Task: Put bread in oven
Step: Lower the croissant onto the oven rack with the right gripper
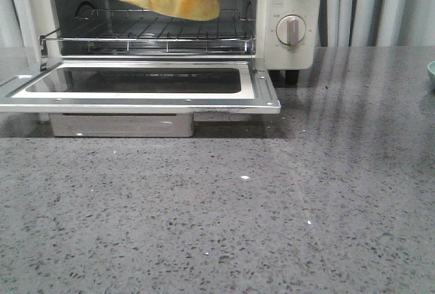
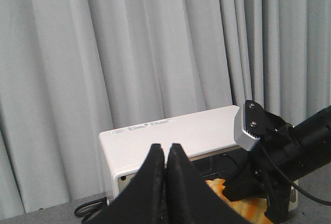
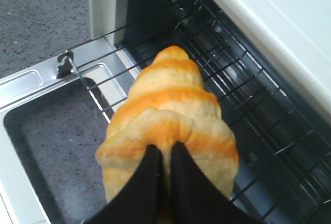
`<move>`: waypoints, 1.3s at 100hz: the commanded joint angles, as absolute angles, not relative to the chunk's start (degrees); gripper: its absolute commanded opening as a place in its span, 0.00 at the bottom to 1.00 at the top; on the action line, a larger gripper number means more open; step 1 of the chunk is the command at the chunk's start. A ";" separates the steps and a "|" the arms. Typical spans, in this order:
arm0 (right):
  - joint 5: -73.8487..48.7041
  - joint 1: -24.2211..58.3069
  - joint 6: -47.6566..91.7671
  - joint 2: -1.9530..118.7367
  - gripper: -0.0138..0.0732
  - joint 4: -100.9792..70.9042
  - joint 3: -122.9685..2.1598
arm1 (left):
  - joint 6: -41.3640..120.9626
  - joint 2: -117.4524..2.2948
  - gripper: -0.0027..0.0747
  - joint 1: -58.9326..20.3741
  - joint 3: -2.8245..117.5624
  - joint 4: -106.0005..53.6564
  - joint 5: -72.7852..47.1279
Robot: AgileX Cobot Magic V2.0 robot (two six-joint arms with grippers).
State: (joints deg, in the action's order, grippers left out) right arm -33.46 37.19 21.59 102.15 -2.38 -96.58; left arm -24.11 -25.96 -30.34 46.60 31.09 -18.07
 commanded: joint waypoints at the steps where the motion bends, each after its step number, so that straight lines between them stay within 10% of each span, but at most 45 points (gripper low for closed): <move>1: -27.13 36.99 22.31 100.00 0.07 0.00 -98.85 | -24.23 -26.28 0.01 -30.79 48.40 31.10 -14.52; 78: -19.11 34.59 22.31 104.03 0.08 2.82 -98.85 | -24.23 -26.28 0.01 -30.79 48.40 31.10 -14.52; 109: -18.60 34.79 22.31 104.03 0.69 2.82 -98.85 | -24.23 -26.28 0.01 -30.79 48.40 31.10 -14.52; 130: -18.60 34.81 22.31 103.82 0.72 2.82 -98.85 | -24.23 -26.28 0.01 -30.79 48.40 31.10 -14.52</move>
State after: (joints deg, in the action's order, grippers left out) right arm -23.20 35.74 22.98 106.55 2.77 -97.06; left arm -24.11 -25.96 -30.34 46.60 31.09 -18.10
